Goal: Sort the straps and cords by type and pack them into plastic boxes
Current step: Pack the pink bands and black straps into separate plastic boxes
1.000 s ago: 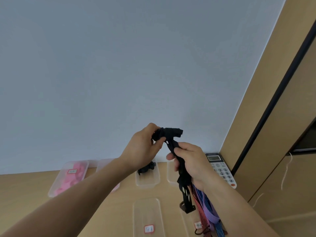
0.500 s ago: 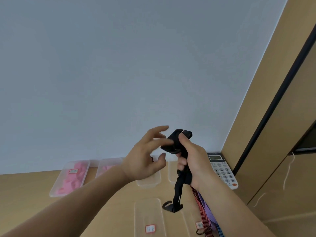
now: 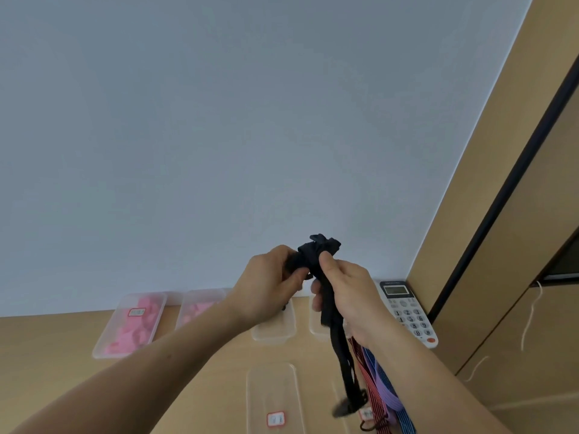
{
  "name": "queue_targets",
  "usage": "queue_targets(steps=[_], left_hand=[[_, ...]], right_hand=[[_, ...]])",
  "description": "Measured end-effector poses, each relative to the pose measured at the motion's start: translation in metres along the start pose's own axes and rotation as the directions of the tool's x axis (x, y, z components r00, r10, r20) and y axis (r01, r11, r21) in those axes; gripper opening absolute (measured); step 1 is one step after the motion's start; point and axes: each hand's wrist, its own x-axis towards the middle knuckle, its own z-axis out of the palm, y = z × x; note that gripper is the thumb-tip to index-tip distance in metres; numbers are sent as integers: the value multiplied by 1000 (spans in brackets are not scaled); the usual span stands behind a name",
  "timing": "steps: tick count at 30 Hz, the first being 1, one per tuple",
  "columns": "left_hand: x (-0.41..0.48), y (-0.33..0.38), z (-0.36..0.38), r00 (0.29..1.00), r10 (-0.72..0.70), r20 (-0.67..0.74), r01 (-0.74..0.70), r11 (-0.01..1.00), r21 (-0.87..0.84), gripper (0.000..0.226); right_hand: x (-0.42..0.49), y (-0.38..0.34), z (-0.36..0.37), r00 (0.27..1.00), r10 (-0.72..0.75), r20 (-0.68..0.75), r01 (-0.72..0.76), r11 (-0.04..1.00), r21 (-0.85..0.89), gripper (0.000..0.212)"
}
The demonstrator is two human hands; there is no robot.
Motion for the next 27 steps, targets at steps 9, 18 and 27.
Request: queue_targets(steps=[9,18,27], left_hand=[[3,3,5,854,506,-119,-367,750,551,15],[3,-15,9,726,686,-49,-531,605,593,37],[12,2,-16,864,-46,501,370,734,-570,59]], right_hand=[[1,1,17,998,4,-63,3,993,118,43],[0,6,12,993,93,73,-110,948,299,55],[-5,7,5,955,-210,210,195,977,91,15]])
